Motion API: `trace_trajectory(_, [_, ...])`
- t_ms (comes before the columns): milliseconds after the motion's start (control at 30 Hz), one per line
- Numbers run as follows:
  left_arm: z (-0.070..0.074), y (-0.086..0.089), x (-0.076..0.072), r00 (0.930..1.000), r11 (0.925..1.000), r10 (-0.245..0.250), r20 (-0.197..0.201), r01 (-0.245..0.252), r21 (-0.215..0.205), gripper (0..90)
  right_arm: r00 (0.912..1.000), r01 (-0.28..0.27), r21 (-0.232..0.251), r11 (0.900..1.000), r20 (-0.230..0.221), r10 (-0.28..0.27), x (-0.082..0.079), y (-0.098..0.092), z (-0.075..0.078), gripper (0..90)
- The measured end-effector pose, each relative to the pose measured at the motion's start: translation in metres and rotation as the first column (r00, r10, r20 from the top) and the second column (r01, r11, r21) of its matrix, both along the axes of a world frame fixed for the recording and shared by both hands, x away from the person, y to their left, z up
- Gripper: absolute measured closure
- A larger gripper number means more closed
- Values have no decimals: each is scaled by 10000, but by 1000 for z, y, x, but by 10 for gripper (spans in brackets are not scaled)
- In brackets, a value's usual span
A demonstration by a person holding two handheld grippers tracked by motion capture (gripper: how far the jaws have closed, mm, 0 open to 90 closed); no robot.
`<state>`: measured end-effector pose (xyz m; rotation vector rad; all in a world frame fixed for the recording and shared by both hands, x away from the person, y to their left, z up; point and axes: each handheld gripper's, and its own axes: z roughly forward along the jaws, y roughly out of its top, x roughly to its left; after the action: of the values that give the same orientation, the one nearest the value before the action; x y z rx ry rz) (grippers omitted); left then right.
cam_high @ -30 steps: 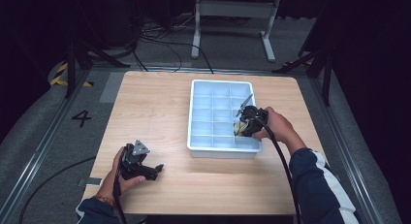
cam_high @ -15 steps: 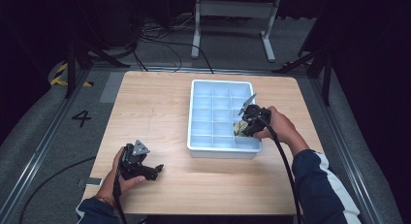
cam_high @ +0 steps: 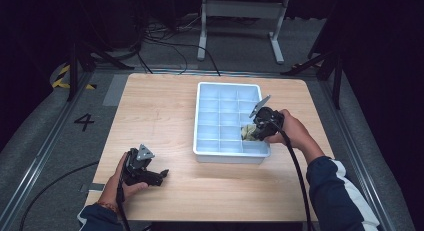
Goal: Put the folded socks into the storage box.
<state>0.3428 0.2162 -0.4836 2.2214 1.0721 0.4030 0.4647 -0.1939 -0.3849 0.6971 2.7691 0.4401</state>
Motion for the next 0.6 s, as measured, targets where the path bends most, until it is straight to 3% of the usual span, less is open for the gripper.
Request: trace_trajectory(600, [0, 0, 0, 10000, 10000, 14, 17, -14, 44, 1, 9984, 116, 618, 9980, 541, -150, -14, -20, 18, 521])
